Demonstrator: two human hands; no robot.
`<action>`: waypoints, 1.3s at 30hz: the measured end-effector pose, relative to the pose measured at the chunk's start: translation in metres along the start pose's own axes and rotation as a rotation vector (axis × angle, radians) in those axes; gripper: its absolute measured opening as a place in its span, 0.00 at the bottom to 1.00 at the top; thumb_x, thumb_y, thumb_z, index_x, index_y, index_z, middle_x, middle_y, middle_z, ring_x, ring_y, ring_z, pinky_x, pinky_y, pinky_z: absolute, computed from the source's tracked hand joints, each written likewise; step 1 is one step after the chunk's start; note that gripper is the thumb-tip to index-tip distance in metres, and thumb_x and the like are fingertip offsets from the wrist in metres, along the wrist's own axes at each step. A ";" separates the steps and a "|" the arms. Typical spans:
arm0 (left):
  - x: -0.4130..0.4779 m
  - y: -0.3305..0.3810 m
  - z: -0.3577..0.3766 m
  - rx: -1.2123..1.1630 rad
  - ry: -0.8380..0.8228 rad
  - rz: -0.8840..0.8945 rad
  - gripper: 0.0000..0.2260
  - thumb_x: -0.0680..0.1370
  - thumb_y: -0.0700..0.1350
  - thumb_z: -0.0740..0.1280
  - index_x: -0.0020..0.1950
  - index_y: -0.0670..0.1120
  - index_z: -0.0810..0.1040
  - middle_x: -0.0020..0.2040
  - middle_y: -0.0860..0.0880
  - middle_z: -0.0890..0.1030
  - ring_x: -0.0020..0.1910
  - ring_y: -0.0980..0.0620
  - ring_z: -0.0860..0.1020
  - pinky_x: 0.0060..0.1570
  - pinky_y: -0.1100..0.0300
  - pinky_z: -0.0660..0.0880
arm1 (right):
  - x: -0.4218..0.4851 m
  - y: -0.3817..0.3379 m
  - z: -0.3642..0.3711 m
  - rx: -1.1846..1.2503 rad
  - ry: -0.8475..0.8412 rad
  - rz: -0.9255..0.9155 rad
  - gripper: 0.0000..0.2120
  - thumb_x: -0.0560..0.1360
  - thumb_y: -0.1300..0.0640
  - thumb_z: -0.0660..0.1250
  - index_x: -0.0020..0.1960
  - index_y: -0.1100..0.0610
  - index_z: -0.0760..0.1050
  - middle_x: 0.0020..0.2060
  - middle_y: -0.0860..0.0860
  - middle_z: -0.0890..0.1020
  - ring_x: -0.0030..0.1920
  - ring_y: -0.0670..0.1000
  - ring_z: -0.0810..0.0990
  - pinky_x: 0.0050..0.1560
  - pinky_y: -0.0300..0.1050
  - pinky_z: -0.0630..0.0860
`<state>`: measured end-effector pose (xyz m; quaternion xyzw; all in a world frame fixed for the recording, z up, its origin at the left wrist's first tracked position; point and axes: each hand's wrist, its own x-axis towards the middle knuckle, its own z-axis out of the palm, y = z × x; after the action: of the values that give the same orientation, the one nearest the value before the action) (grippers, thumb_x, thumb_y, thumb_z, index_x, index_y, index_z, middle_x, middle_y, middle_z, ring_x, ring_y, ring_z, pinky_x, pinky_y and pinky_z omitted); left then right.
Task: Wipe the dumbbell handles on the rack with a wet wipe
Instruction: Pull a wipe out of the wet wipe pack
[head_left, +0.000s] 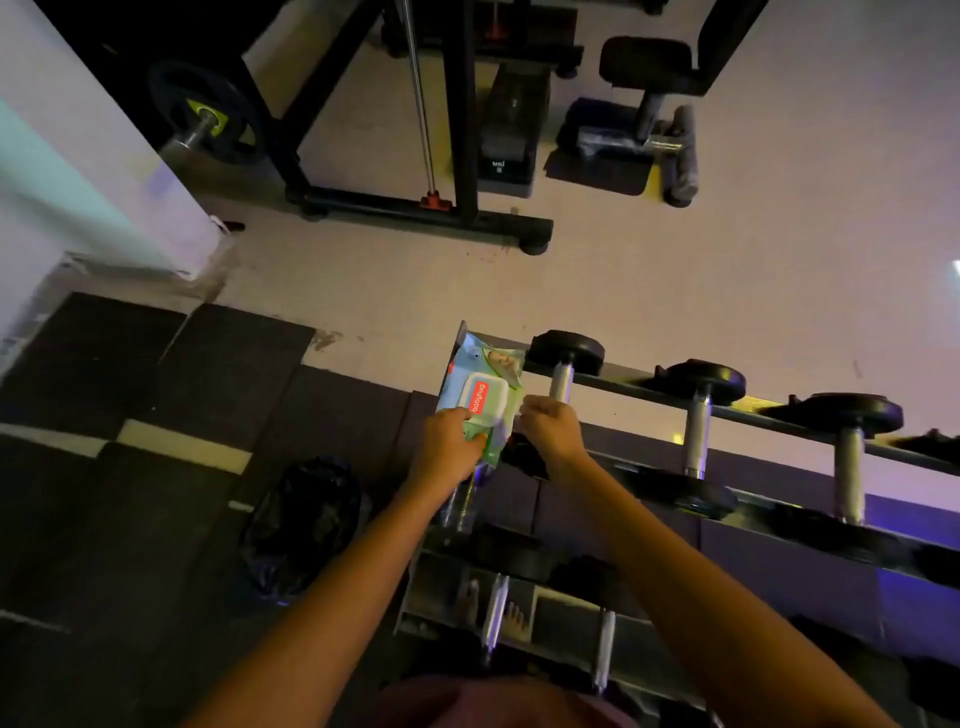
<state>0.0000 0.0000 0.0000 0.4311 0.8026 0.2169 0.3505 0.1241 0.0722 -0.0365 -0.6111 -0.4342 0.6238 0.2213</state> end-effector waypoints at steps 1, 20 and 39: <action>0.007 -0.001 0.002 0.052 -0.019 0.039 0.18 0.77 0.44 0.68 0.65 0.38 0.75 0.61 0.41 0.77 0.59 0.44 0.77 0.51 0.61 0.73 | 0.004 -0.001 0.002 0.038 0.006 -0.002 0.11 0.73 0.69 0.61 0.40 0.57 0.78 0.33 0.54 0.79 0.36 0.53 0.78 0.39 0.48 0.78; 0.081 -0.021 0.023 0.579 -0.069 0.268 0.28 0.77 0.61 0.63 0.58 0.35 0.74 0.53 0.39 0.76 0.52 0.42 0.77 0.45 0.54 0.74 | 0.042 -0.004 0.014 0.189 -0.055 0.209 0.06 0.74 0.60 0.63 0.43 0.64 0.75 0.38 0.60 0.72 0.41 0.56 0.68 0.38 0.44 0.66; 0.078 -0.080 0.005 -0.387 0.125 -0.421 0.17 0.77 0.50 0.67 0.41 0.35 0.78 0.34 0.41 0.81 0.31 0.44 0.80 0.39 0.47 0.81 | 0.040 0.001 0.030 -0.588 0.138 -0.151 0.06 0.74 0.64 0.65 0.46 0.61 0.81 0.42 0.55 0.82 0.40 0.52 0.77 0.33 0.37 0.67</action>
<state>-0.0695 0.0230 -0.0843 0.1663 0.8382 0.3145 0.4134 0.0897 0.0958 -0.0634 -0.6558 -0.6241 0.4104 0.1098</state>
